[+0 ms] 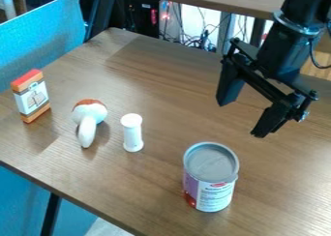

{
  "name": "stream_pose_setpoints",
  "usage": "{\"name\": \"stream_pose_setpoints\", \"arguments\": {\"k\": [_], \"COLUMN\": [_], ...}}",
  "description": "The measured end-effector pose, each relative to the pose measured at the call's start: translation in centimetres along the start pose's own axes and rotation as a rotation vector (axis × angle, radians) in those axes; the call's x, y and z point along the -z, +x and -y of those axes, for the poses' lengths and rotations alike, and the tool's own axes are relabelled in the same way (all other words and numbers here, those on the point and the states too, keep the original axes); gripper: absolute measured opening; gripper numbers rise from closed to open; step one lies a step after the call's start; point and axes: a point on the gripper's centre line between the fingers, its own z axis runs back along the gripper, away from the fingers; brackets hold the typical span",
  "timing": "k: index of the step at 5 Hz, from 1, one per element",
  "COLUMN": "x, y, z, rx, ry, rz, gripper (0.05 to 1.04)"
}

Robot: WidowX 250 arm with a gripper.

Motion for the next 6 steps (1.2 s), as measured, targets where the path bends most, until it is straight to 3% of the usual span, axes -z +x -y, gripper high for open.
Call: {"name": "stream_pose_setpoints", "arguments": {"k": [3, 4, 5, 6], "x": [2.1, 2.8, 5.0, 5.6], "y": [-1.3, -2.1, -4.1, -4.6], "z": [0.0, 0.5, 1.7, 2.5], "rx": [-0.018, -0.030, -0.047, -0.048], "ry": [0.034, 0.022, -0.029, -0.076], "rz": [-0.152, -0.197, -0.287, -0.305], "gripper": [1.001, 1.001, 1.001, 1.001]}}
